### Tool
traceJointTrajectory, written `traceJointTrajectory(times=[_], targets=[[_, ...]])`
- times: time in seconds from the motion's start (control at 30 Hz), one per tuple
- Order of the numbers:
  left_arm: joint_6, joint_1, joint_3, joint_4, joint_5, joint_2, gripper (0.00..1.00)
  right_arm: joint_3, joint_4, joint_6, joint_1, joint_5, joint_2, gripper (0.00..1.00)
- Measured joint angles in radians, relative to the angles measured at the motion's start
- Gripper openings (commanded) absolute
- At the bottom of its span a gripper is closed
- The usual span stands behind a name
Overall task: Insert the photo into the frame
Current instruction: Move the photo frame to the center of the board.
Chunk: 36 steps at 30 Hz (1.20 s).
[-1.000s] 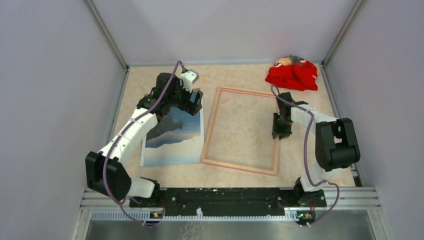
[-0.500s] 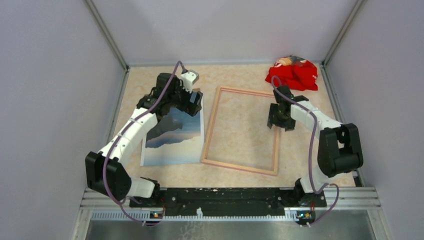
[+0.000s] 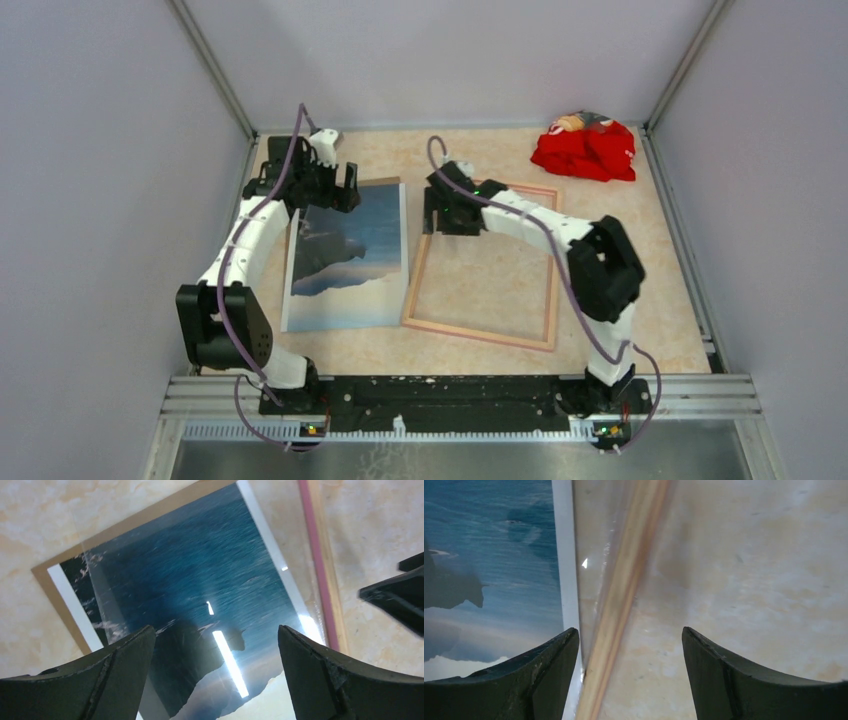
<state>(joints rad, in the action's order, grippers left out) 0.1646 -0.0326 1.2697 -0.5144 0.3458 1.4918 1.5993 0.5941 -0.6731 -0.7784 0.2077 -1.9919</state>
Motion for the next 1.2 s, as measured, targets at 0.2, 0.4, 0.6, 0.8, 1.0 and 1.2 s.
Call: traceJointTrajectory(times=[0.2,0.4,0.6,0.8,1.0,1.2], targets=[[0.027,0.064,-0.002,-0.019,0.017,0.005,0.98,0.078,0.003,-0.012,-0.061,-0.023,-0.166,0.66],[0.047,0.125,-0.005,-0.032,0.024,0.005,0.98,0.083,0.001,-0.012,-0.058,-0.034,-0.179,0.52],[0.048,0.137,-0.008,-0.037,0.014,0.007,0.98,0.006,-0.050,0.007,-0.057,-0.035,-0.144,0.38],[0.048,0.137,-0.009,-0.041,-0.005,0.027,0.98,-0.119,-0.077,0.050,-0.057,-0.036,-0.063,0.37],[0.048,0.137,-0.008,-0.076,-0.013,0.045,0.98,-0.166,-0.066,0.083,-0.057,-0.026,-0.029,0.49],[0.060,0.138,0.031,-0.117,-0.024,0.066,0.98,-0.122,0.019,0.120,-0.057,0.011,-0.026,0.81]])
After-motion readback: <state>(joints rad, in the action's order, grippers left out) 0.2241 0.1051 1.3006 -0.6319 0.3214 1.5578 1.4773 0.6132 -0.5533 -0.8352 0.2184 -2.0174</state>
